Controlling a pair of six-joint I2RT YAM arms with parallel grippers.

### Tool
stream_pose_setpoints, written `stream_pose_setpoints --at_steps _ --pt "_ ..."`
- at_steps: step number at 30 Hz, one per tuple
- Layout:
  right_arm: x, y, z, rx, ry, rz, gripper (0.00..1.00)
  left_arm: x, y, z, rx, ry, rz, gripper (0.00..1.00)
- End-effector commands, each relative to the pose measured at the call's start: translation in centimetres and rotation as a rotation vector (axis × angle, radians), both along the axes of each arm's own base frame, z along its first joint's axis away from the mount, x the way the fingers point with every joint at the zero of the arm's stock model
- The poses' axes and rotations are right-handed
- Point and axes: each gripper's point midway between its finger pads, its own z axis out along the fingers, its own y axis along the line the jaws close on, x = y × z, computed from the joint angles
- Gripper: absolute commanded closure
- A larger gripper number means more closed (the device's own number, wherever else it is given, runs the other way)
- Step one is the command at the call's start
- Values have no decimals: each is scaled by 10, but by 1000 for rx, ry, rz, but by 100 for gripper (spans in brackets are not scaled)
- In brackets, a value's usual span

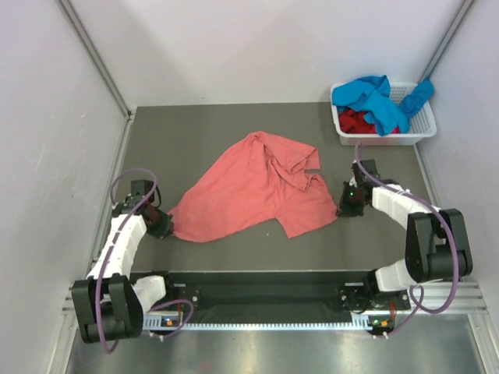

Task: Fold and stack the t-shirts
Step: Flatten the tshirt out

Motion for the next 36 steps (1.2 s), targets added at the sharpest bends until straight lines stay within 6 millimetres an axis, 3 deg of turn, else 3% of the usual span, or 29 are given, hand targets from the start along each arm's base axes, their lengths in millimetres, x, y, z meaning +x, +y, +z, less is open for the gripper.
stream_pose_setpoints --at_steps 1,3,4,5,6,9,10,11,12,13,14,15,16,18,19,20,21,22,24,25,29,30,36 --pt "31 2 44 17 -112 -10 100 24 9 32 43 -111 -9 100" --pt "47 7 71 53 -184 -34 100 41 13 52 68 -168 -9 100" --pt "64 9 100 71 -265 -39 100 49 15 61 76 -191 -8 100" --pt "72 12 117 91 -304 -47 100 65 18 84 86 -255 -8 100" --pt "90 16 150 123 -393 -65 100 79 20 94 97 -288 -12 100" --pt "122 22 211 190 -558 -98 100 122 26 143 125 -443 -11 100" --pt "135 25 248 218 -650 -99 100 134 26 156 121 -488 -17 100" --pt "144 27 273 255 -713 -114 100 148 26 182 125 -562 -23 100" --pt "151 27 296 278 -777 -123 100 160 25 195 122 -603 -32 100" --pt "162 29 346 319 -917 -120 100 173 25 215 124 -675 -40 100" --pt "166 29 370 355 -973 -137 100 184 23 246 121 -758 -50 100" --pt "172 30 388 375 -1012 -140 100 191 22 260 118 -799 -53 100" --pt "171 30 439 409 -1123 -134 100 201 22 302 128 -916 -59 100" --pt "169 30 481 439 -1206 -134 100 206 20 340 143 -1020 -79 100" --pt "160 29 523 456 -1303 -121 100 208 21 360 154 -1076 -78 100" --pt "155 27 542 450 -1354 -118 100 206 20 397 171 -1172 -80 100" --pt "148 23 559 443 -1396 -123 100 203 20 416 182 -1220 -81 100" --pt "133 19 591 442 -1470 -123 100 197 20 444 196 -1286 -82 100" --pt "116 10 616 396 -1538 -131 100 189 21 474 219 -1356 -72 100" --pt "96 6 639 390 -1595 -131 100 180 20 497 230 -1408 -71 100" --pt "47 -16 679 311 -1729 -188 100 158 15 537 249 -1503 -87 100" --pt "26 -21 693 305 -1776 -192 100 149 14 546 254 -1529 -89 100" --pt "-37 -36 729 289 -1901 -241 100 104 4 568 269 -1600 -120 100"
